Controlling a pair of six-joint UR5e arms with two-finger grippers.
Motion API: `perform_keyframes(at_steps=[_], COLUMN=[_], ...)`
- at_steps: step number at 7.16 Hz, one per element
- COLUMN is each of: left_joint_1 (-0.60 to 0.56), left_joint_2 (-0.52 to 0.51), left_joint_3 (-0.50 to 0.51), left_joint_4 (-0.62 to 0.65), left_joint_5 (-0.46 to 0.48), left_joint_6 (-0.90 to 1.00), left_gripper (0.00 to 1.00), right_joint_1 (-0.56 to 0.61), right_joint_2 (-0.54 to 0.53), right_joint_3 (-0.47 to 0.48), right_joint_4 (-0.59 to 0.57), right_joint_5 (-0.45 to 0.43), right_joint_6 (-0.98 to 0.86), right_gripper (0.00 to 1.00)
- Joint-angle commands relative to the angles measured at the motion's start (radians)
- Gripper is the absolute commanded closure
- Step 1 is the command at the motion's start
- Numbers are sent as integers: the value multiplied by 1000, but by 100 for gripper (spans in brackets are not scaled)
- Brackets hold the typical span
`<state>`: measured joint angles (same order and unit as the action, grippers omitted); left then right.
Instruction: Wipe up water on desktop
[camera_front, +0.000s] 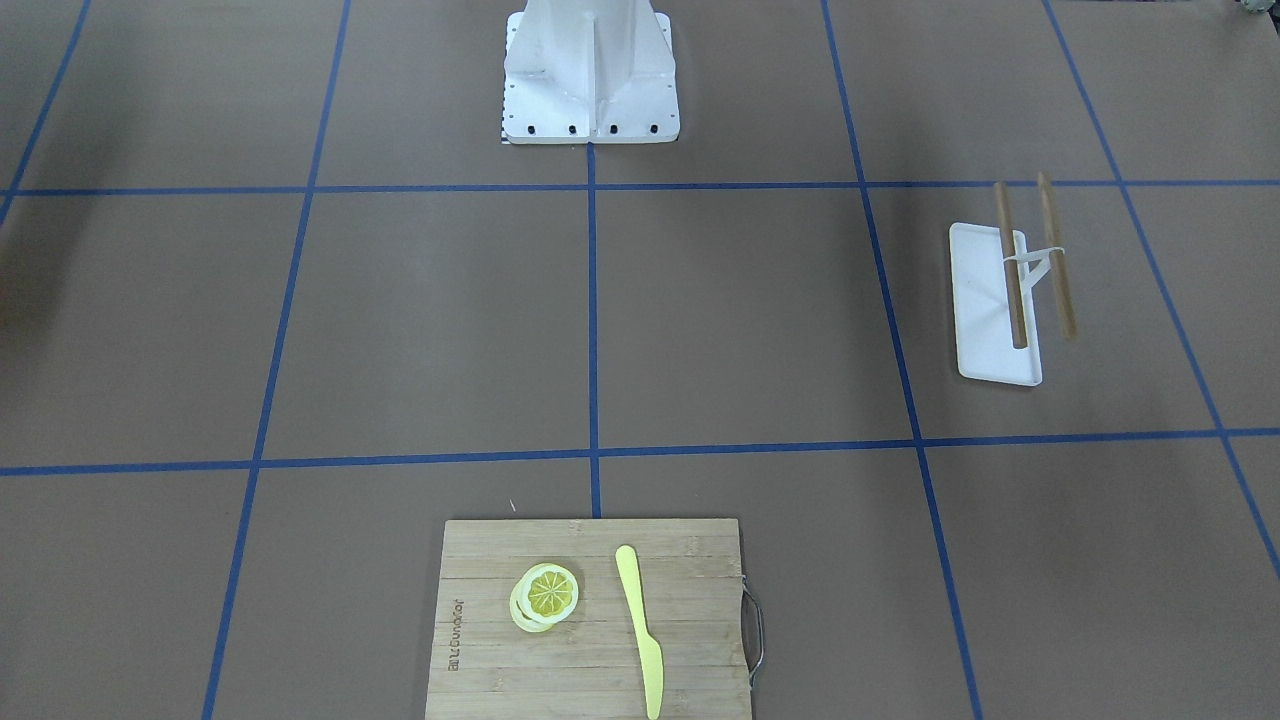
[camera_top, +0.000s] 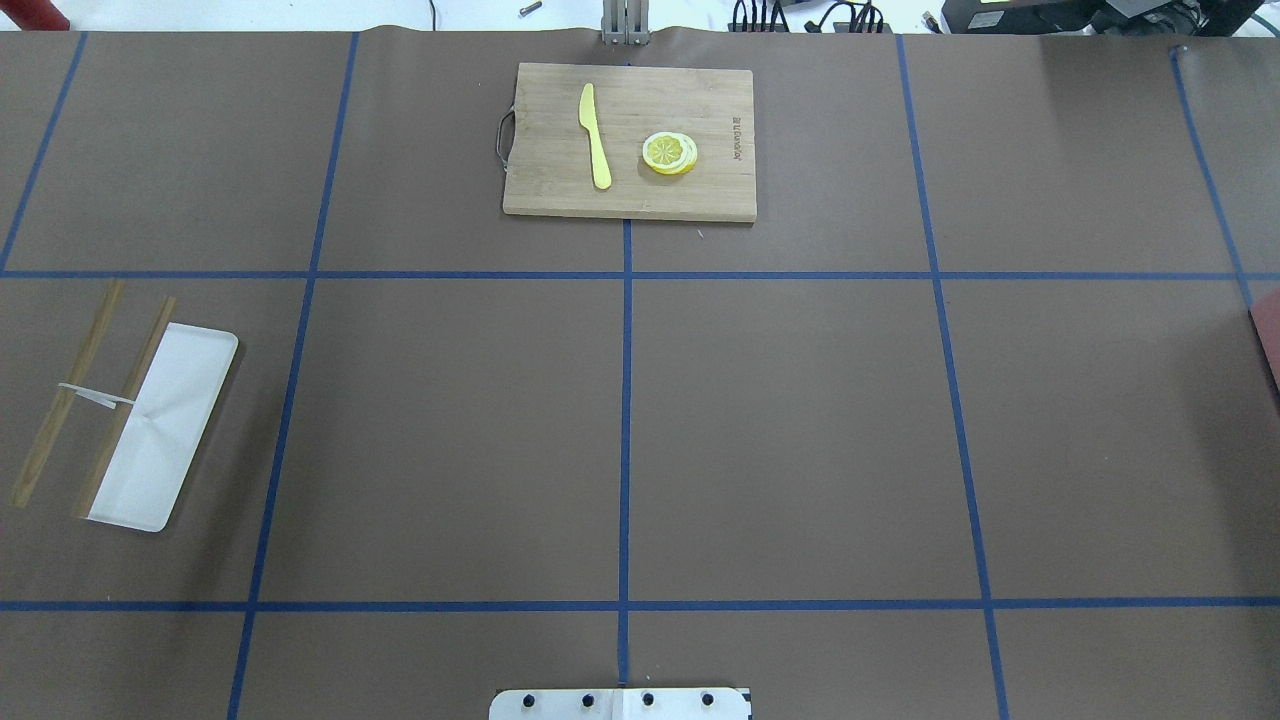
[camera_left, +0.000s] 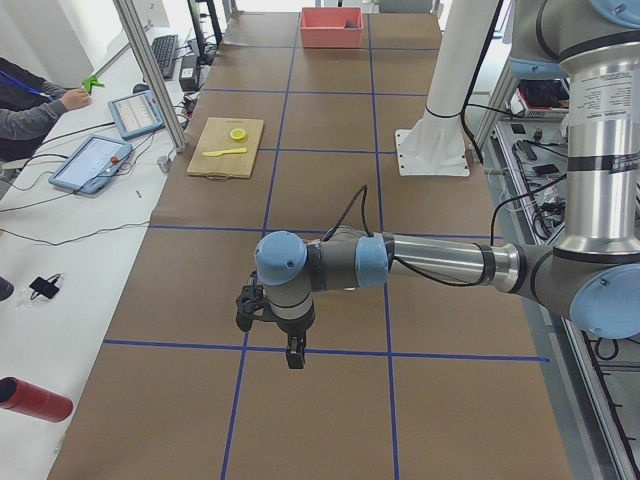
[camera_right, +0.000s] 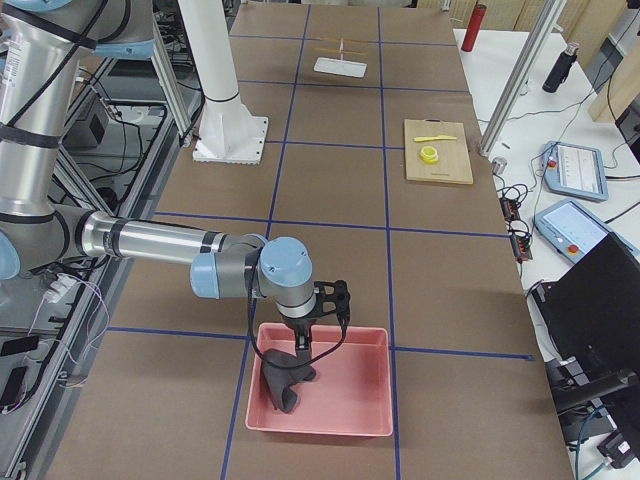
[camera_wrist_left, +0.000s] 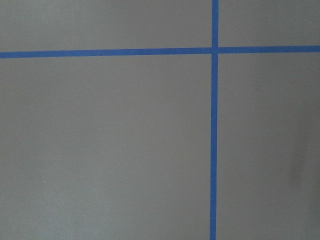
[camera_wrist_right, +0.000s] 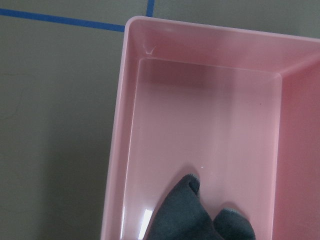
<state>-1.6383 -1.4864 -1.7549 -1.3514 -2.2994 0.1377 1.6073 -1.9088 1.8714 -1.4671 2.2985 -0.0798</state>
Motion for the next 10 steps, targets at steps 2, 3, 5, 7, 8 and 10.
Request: perform_keyframes(at_steps=[2,3,5,7,8,10], left_joint_1=[0,2,2,2,2,2], left_joint_2=[0,0,0,0,0,0], left_joint_3=[0,2,2,2,2,2], left_joint_4=[-2,-2,-8,-8,-8,-8], left_joint_5=[0,0,0,0,0,0], left_joint_6=[-1,-1,-1,-1,-1,-1], left_gripper=[1,1,1,1,1,1], right_joint_1=[-1,-3,-3,-3,-3,-3], right_joint_2=[0,7,10,10,11,19], right_joint_3=[117,103,106,109,112,112], right_joint_4=[-197,-197,-196,-196,-194,-196], right_joint_5=[-2,-2,-2,-2,-1,-2], right_joint_6=[0,3,2,2,2,2], right_gripper=[0,0,0,0,0,0])
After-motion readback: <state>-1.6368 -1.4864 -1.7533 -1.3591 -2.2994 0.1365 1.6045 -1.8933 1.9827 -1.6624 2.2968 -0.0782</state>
